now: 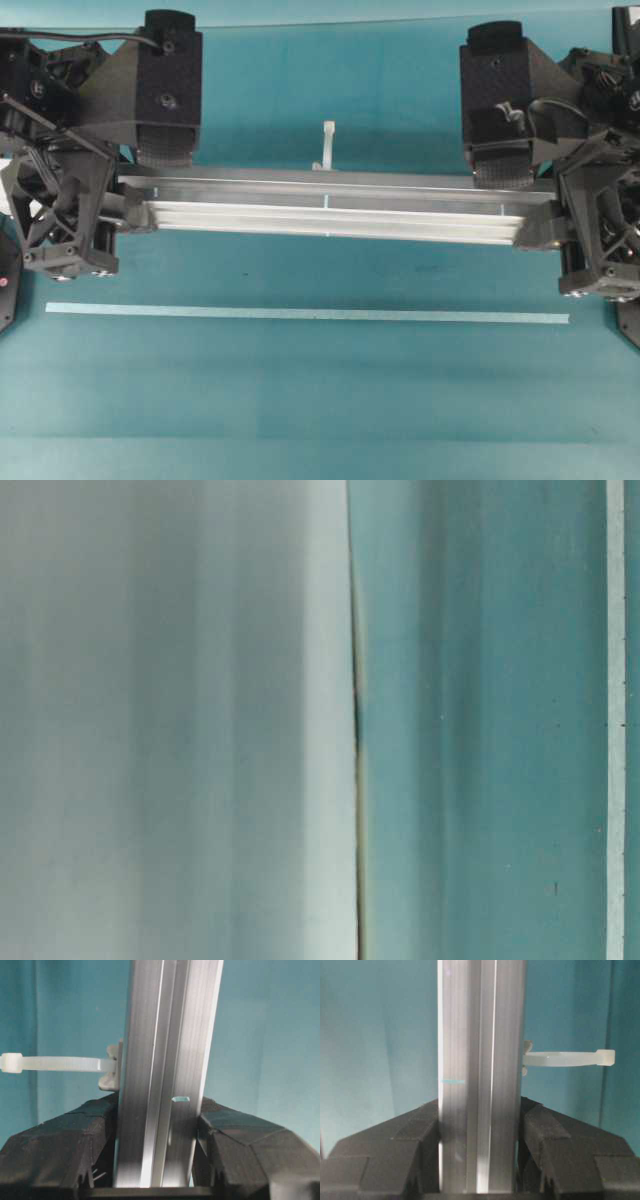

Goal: Lift the large metal rail with both hands.
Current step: 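Lower the held rail back down onto the table with both grippers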

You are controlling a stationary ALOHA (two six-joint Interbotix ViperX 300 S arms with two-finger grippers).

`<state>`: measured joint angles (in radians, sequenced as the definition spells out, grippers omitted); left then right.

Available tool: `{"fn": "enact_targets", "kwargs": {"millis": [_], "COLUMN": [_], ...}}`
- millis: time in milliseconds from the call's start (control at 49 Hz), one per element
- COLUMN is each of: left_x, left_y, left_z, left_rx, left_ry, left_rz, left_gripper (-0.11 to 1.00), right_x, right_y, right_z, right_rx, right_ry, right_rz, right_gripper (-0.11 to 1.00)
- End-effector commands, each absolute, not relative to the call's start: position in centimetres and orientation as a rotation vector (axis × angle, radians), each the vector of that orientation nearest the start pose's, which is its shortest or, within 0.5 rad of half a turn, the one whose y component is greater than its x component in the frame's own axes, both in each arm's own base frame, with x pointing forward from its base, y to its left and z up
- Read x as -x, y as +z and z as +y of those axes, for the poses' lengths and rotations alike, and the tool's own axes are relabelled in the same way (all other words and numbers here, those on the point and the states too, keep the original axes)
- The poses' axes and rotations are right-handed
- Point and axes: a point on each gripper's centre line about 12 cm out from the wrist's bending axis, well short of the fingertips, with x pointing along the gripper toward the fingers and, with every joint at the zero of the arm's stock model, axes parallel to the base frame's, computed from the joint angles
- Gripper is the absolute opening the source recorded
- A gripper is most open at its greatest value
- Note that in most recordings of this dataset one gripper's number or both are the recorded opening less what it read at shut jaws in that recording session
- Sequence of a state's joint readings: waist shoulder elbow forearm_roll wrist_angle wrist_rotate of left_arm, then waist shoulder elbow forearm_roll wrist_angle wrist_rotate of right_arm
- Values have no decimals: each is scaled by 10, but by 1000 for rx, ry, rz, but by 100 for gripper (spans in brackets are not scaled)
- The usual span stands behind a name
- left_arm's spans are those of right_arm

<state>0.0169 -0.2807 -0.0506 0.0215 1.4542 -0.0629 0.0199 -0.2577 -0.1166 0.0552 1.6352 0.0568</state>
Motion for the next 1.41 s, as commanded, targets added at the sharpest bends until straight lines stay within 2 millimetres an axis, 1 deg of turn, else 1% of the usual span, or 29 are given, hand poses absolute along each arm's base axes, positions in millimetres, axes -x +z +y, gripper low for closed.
{"fn": "enact_targets", "kwargs": {"millis": [0,122,224,286,306,326,388,449,571,714,775,796,836,918,1020,1183,1306,1387], "left_x": [-306,-306,-306,-305,-305,-305,-305,-305,-303,-300,-299,-299,-298,-296,-291,-291,-292,-292], "left_y": [438,429,414,400,392,387,369,355,334,319,312,308,301,281,258,230,218,209], "left_z": [11,12,13,15,15,16,15,15,16,17,19,19,20,20,19,19,19,19], "left_rx": [56,57,56,59,58,57,56,54,51,51,52,53,54,55,56,55,55,55], "left_ry": [81,84,89,94,93,94,92,90,91,90,93,94,96,95,94,91,90,89], "left_rz": [1064,1089,1129,1164,1184,1196,1224,1229,1204,1144,1124,1123,1117,1130,1149,1140,1112,1108], "left_gripper": [37,37,37,37,37,37,37,37,37,37,37,37,37,37,37,37,37,37], "right_x": [-297,-298,-298,-299,-299,-299,-300,-302,-306,-306,-304,-303,-302,-301,-303,-305,-308,-311], "right_y": [431,419,405,394,389,382,367,357,340,318,305,296,286,268,254,232,212,203], "right_z": [15,15,15,14,14,14,14,14,13,9,6,4,2,0,-1,-1,-1,-2], "right_rx": [-72,-74,-73,-72,-73,-74,-75,-77,-74,-76,-80,-80,-78,-77,-83,-90,-89,-88], "right_ry": [39,36,35,34,34,33,31,29,23,12,2,-4,-13,-19,-25,-32,-34,-34], "right_rz": [1248,1281,1317,1340,1347,1359,1376,1373,1355,1359,1373,1385,1391,1399,1385,1377,1395,1403], "right_gripper": [40,40,40,40,40,40,40,40,40,40,40,40,40,40,40,40,40,40]}}
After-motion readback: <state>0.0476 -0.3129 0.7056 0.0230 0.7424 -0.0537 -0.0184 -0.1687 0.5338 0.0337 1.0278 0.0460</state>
